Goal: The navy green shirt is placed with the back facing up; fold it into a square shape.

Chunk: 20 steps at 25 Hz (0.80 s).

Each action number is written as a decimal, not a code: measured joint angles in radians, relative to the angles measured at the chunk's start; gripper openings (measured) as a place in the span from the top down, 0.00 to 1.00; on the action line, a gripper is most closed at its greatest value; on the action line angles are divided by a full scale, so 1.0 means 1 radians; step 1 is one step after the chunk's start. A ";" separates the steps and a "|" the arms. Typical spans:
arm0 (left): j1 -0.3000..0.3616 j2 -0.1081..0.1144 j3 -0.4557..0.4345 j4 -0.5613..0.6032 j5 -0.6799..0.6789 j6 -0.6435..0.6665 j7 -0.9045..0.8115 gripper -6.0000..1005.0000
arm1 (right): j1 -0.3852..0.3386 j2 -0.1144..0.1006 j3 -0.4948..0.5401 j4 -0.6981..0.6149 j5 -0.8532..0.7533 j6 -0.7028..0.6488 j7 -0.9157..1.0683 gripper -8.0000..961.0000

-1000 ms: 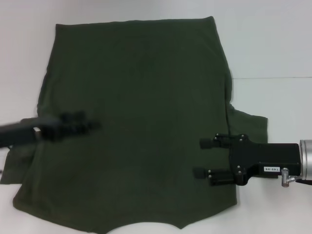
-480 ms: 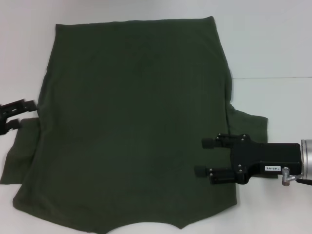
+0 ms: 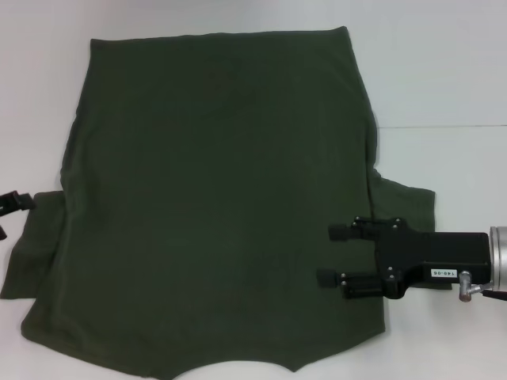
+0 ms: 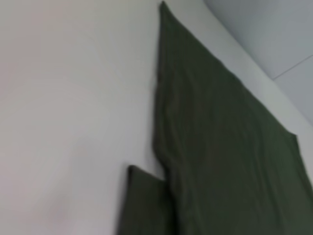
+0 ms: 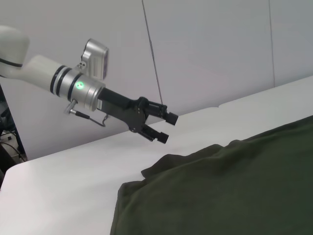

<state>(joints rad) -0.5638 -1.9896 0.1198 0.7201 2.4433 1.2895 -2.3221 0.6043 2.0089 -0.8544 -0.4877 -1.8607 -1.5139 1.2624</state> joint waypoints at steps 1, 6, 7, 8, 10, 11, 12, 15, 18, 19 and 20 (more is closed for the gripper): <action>0.001 -0.001 0.000 -0.004 0.005 -0.010 0.001 0.12 | 0.000 0.000 0.000 0.000 0.000 0.000 0.000 0.08; 0.009 -0.003 0.002 -0.022 0.022 -0.054 0.006 0.13 | 0.000 0.001 0.000 0.000 -0.001 0.000 0.000 0.08; 0.010 -0.004 0.002 -0.025 0.024 -0.060 0.007 0.13 | 0.000 0.001 0.000 0.000 -0.002 0.000 0.000 0.08; 0.011 -0.004 0.002 -0.030 0.026 -0.066 0.010 0.13 | 0.000 0.001 0.000 0.000 -0.002 0.000 0.000 0.08; 0.011 -0.005 0.003 -0.039 0.031 -0.083 0.025 0.13 | 0.000 0.002 0.000 0.000 -0.002 0.000 0.000 0.08; 0.011 -0.006 0.004 -0.046 0.032 -0.094 0.034 0.13 | 0.000 0.003 0.000 0.000 -0.002 0.000 0.000 0.08; 0.012 -0.006 0.004 -0.051 0.032 -0.103 0.039 0.14 | 0.000 0.004 0.000 0.000 -0.002 0.000 0.000 0.08; 0.009 -0.007 0.004 -0.071 0.032 -0.120 0.054 0.14 | 0.000 0.004 0.000 0.000 -0.004 0.000 0.000 0.08; 0.005 -0.006 0.005 -0.088 0.032 -0.135 0.071 0.14 | -0.001 0.004 0.000 0.000 -0.005 0.001 0.000 0.08; 0.004 -0.006 0.006 -0.091 0.032 -0.138 0.075 0.14 | -0.001 0.004 0.000 0.002 -0.005 0.001 0.000 0.08; 0.003 -0.005 0.008 -0.094 0.033 -0.139 0.077 0.14 | -0.001 0.004 0.000 0.004 -0.005 0.001 0.000 0.08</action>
<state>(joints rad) -0.5609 -1.9950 0.1279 0.6263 2.4758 1.1508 -2.2455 0.6033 2.0126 -0.8544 -0.4839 -1.8659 -1.5127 1.2625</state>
